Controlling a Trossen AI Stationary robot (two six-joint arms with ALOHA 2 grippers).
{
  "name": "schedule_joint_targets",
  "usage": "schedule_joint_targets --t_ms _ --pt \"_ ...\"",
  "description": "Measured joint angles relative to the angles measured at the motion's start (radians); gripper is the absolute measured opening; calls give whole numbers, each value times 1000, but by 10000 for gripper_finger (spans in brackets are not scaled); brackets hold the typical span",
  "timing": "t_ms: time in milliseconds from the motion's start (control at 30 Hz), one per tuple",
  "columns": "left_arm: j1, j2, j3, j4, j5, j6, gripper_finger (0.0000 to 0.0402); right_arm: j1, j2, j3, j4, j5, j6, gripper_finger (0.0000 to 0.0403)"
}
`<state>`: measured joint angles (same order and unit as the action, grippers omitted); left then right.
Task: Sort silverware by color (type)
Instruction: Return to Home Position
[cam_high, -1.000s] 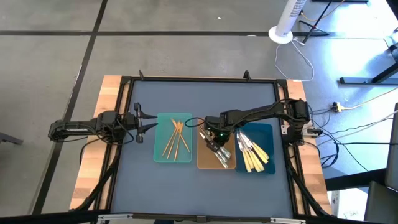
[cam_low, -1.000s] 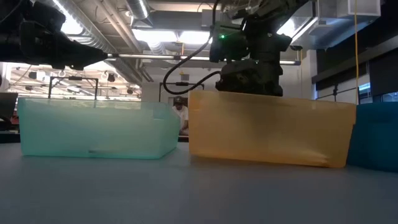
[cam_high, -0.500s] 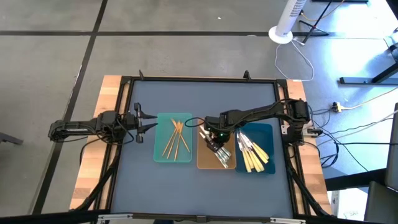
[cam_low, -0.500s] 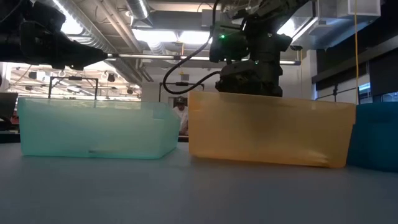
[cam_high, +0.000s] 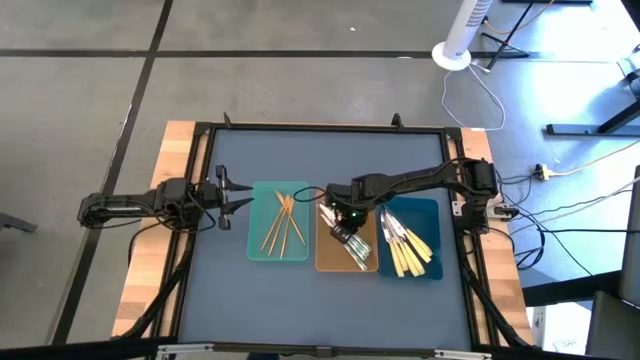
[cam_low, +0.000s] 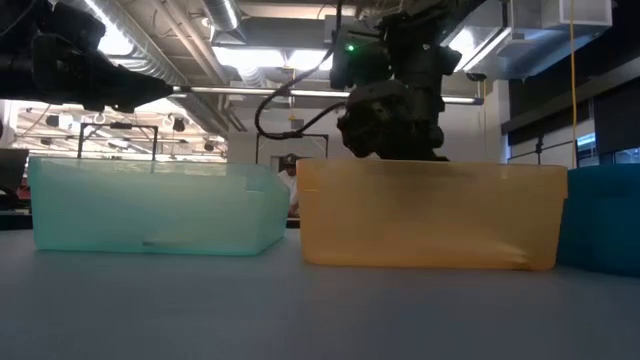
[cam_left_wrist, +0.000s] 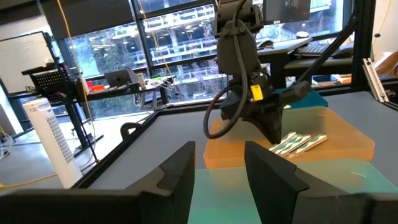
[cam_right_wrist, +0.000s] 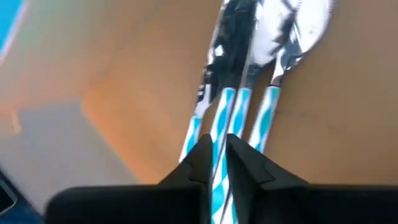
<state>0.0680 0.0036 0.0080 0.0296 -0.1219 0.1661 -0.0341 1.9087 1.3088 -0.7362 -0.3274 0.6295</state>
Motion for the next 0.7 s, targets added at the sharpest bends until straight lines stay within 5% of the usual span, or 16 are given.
schedule_joint_targets --t_ms 400,700 --pt "0 0 0 0 0 -6 133 1 -53 54 -17 -74 -155 2" --pt "0 0 0 0 0 -6 133 1 -280 54 -75 38 -266 5"
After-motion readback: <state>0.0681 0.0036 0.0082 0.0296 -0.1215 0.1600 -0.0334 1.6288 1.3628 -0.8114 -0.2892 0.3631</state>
